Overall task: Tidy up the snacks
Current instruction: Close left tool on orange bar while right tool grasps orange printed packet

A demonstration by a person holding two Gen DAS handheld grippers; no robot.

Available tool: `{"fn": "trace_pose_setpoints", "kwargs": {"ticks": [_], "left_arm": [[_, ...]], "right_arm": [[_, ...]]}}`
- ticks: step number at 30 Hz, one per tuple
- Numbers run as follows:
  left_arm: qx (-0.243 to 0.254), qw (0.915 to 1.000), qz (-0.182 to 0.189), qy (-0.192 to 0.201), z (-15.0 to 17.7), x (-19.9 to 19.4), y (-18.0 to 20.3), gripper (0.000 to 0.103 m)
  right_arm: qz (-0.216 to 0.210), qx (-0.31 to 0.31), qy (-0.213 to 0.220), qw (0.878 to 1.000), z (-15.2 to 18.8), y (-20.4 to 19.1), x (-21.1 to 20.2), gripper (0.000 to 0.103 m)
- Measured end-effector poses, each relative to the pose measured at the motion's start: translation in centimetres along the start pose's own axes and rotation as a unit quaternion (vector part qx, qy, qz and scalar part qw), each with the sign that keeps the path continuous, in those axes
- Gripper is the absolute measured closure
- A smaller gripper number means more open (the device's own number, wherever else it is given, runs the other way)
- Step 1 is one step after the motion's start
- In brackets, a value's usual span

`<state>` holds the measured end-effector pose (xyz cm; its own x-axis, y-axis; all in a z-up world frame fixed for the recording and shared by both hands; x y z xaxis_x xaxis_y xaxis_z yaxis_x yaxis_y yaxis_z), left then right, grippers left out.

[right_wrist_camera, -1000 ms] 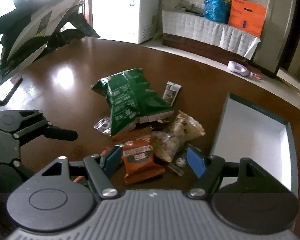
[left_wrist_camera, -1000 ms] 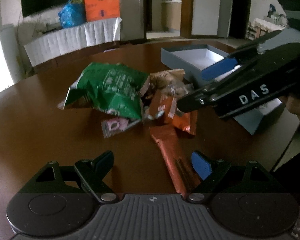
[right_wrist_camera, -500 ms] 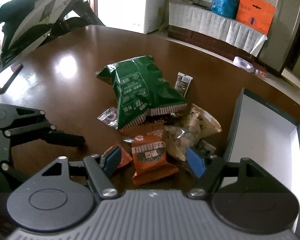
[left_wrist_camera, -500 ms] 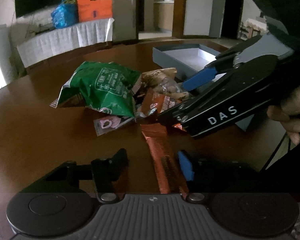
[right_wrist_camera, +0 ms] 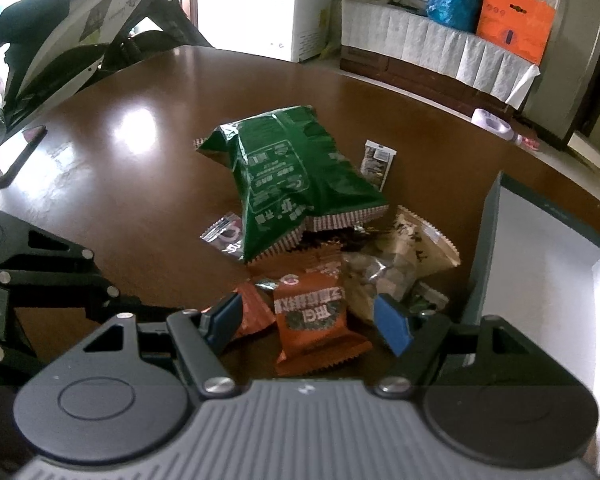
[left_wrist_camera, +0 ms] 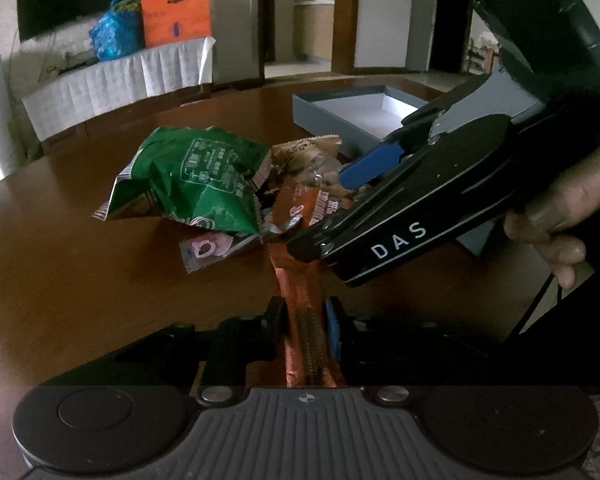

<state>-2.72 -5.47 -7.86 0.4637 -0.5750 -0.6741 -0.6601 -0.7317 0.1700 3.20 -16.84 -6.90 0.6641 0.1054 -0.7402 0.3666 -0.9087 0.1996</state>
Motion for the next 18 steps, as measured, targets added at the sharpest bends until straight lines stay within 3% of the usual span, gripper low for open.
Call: {"fn": "trace_pose_setpoints", "kwargs": {"ticks": [10, 18], "left_arm": [[-0.006, 1.0, -0.006, 0.0, 0.2, -0.4, -0.4, 0.08], [-0.023, 0.9993, -0.028, 0.004, 0.1, -0.6, -1.3, 0.08]], "right_arm": [[0.003, -0.003, -0.004, 1.0, -0.1, -0.5, 0.9, 0.03], [0.012, -0.006, -0.003, 1.0, 0.0, -0.1, 0.9, 0.039]]}}
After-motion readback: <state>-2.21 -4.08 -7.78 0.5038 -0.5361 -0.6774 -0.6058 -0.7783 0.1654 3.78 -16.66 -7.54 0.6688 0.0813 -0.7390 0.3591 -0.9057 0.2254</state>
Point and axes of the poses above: each gripper's, at about its wrist camera, not at the fingertips, and x roughly the way its jaws point, y to its right, z to its underside, the point moved 2 cm from there along x, roughly the way its jaws point, and after that the axes turned 13 degrees about z, right-handed, at the moved point
